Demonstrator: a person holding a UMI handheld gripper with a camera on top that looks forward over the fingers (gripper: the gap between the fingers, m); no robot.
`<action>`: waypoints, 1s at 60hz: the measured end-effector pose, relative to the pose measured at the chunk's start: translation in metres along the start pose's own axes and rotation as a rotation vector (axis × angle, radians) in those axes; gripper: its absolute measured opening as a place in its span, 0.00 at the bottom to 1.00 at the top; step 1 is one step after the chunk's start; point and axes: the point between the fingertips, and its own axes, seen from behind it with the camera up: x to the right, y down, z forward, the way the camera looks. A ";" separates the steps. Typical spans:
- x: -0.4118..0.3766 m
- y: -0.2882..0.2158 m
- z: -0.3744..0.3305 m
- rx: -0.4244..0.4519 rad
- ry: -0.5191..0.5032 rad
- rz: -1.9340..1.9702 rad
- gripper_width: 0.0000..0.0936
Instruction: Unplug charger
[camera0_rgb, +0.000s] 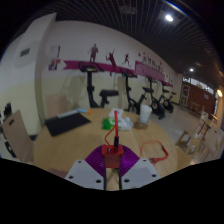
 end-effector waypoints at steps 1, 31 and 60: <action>0.009 0.009 0.004 -0.023 0.010 -0.010 0.17; 0.075 0.122 -0.005 -0.325 -0.059 0.005 0.90; 0.032 0.011 -0.254 -0.291 -0.094 0.073 0.90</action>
